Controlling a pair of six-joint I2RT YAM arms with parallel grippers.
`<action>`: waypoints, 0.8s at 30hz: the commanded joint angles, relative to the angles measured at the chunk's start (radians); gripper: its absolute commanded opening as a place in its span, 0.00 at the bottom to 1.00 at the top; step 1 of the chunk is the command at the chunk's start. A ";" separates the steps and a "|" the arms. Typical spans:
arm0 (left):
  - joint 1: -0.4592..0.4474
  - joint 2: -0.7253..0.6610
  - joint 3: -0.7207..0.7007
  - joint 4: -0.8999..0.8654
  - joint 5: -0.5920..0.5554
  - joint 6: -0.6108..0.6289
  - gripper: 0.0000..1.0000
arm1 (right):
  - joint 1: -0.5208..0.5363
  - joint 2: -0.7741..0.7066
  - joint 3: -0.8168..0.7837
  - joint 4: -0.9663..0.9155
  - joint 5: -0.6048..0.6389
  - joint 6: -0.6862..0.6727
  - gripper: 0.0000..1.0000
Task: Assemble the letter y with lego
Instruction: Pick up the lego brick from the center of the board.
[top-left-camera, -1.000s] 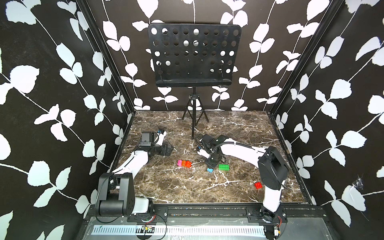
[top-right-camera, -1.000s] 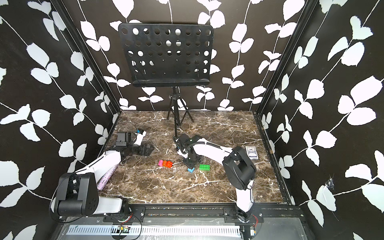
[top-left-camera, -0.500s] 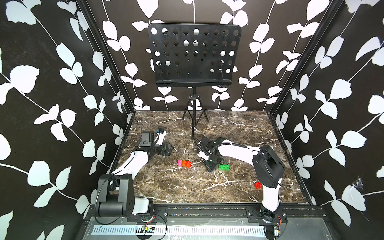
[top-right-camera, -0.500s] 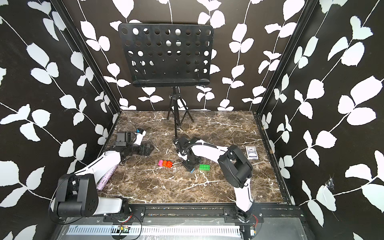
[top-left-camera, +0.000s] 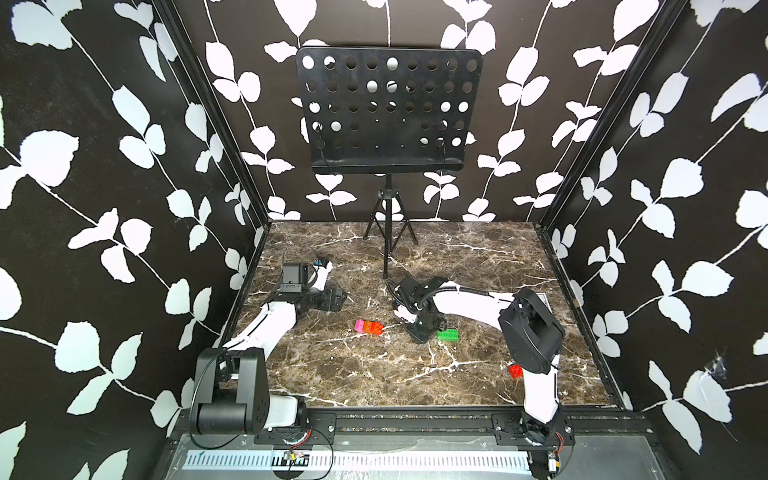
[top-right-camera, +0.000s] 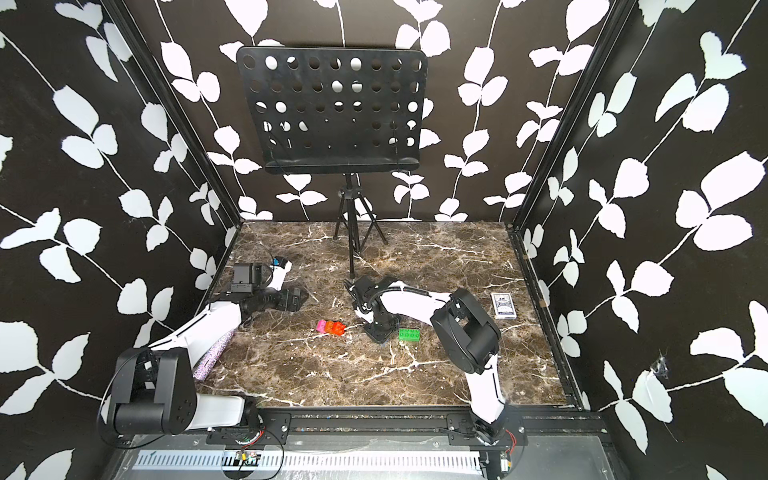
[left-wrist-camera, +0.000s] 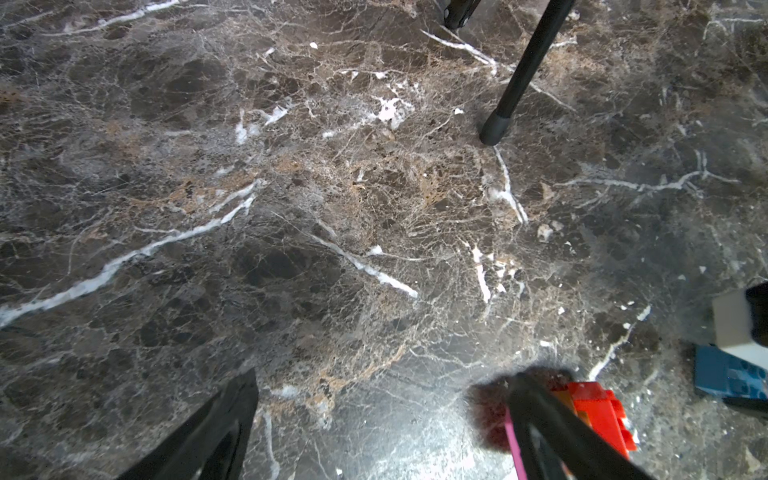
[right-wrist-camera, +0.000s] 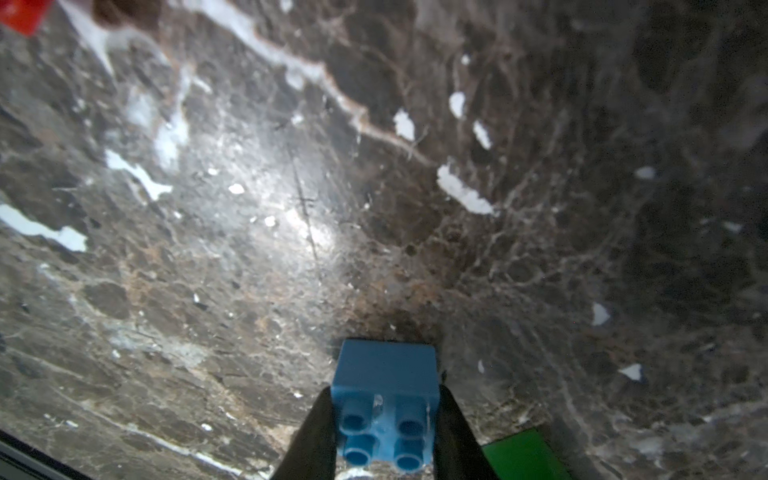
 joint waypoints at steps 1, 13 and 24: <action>0.003 -0.021 -0.008 0.012 0.053 -0.010 0.95 | -0.008 -0.086 0.001 -0.015 0.040 -0.102 0.27; -0.044 0.003 -0.009 0.016 0.182 -0.005 0.95 | -0.140 -0.327 -0.189 -0.055 -0.085 -0.695 0.26; -0.044 0.023 0.002 0.003 0.163 -0.001 0.95 | -0.152 -0.280 -0.197 -0.030 -0.058 -0.776 0.25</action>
